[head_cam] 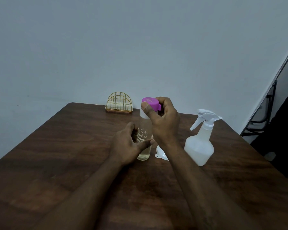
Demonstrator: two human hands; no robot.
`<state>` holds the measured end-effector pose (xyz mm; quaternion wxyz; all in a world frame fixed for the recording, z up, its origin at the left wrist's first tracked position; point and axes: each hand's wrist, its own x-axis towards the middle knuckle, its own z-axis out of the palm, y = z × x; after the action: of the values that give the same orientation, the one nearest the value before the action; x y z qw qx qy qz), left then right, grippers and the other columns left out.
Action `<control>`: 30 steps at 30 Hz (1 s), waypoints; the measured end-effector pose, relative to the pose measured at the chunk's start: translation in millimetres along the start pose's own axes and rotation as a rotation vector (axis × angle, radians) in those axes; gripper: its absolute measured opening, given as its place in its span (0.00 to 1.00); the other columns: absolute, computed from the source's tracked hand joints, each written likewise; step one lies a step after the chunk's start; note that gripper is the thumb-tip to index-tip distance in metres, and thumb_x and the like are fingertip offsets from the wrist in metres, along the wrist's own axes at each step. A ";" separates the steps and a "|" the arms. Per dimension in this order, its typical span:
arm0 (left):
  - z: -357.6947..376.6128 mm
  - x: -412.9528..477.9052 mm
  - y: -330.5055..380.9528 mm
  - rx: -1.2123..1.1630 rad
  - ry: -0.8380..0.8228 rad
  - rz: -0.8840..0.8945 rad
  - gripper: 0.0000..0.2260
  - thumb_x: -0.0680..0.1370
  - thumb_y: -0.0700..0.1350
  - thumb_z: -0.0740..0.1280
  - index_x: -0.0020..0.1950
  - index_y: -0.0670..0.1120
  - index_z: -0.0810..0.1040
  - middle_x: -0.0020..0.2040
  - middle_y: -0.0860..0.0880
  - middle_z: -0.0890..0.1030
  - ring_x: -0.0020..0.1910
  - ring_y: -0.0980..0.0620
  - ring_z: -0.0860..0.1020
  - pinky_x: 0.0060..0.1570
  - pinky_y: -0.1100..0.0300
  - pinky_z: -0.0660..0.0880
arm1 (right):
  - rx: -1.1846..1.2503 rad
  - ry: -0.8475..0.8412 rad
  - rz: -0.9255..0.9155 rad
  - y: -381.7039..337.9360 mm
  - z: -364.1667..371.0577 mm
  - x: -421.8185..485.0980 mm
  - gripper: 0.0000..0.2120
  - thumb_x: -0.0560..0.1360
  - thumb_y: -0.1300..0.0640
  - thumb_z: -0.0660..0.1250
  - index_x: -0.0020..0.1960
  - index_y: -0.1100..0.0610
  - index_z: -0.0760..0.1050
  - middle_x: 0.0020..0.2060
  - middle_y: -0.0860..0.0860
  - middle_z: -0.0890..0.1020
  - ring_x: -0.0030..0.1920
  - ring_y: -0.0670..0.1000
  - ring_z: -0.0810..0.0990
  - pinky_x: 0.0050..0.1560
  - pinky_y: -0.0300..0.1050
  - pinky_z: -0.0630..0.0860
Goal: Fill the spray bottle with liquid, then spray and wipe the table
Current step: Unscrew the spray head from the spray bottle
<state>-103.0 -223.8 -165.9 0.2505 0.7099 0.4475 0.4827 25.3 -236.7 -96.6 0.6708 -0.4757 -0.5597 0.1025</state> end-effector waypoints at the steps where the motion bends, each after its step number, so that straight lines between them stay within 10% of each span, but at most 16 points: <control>1: 0.1 0.3 0.0 0.001 -0.002 0.001 0.28 0.64 0.70 0.74 0.53 0.52 0.77 0.46 0.56 0.85 0.43 0.59 0.83 0.45 0.46 0.82 | 0.000 -0.005 0.001 -0.2 -0.4 0.5 0.15 0.75 0.46 0.77 0.53 0.56 0.79 0.41 0.46 0.82 0.40 0.47 0.80 0.42 0.49 0.80; 15: 6.5 -3.2 -3.4 -0.031 -0.055 0.077 0.26 0.69 0.66 0.69 0.62 0.55 0.76 0.51 0.59 0.84 0.50 0.62 0.82 0.50 0.48 0.80 | -0.047 -0.008 -0.020 0.7 1.6 -3.9 0.21 0.71 0.38 0.77 0.55 0.50 0.77 0.42 0.40 0.81 0.40 0.39 0.80 0.38 0.30 0.72; 19: 15.2 -4.5 -5.2 -0.070 -0.024 0.094 0.18 0.70 0.62 0.73 0.58 0.67 0.73 0.51 0.60 0.84 0.51 0.63 0.82 0.51 0.53 0.79 | -0.090 -0.023 -0.037 -0.8 0.5 -6.3 0.22 0.71 0.34 0.74 0.56 0.47 0.75 0.46 0.41 0.82 0.46 0.39 0.81 0.40 0.29 0.73; 23: 20.0 -1.5 -8.4 -0.093 -0.011 0.049 0.33 0.67 0.70 0.74 0.65 0.54 0.75 0.54 0.56 0.85 0.52 0.57 0.83 0.53 0.48 0.80 | -0.063 -0.089 0.005 -9.3 -2.4 -0.2 0.23 0.68 0.32 0.75 0.53 0.46 0.77 0.45 0.42 0.83 0.45 0.42 0.82 0.43 0.36 0.79; 30: 22.2 1.4 -10.5 -0.113 -0.050 0.045 0.18 0.66 0.63 0.75 0.50 0.59 0.77 0.46 0.60 0.84 0.44 0.59 0.84 0.44 0.54 0.81 | -0.090 -0.217 0.145 -18.1 3.5 17.0 0.23 0.65 0.32 0.78 0.42 0.49 0.77 0.35 0.42 0.80 0.36 0.43 0.79 0.37 0.40 0.76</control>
<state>-86.7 -216.0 -182.6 0.2903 0.7165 0.3971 0.4947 21.2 -233.0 -72.1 0.5750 -0.5307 -0.5971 0.1766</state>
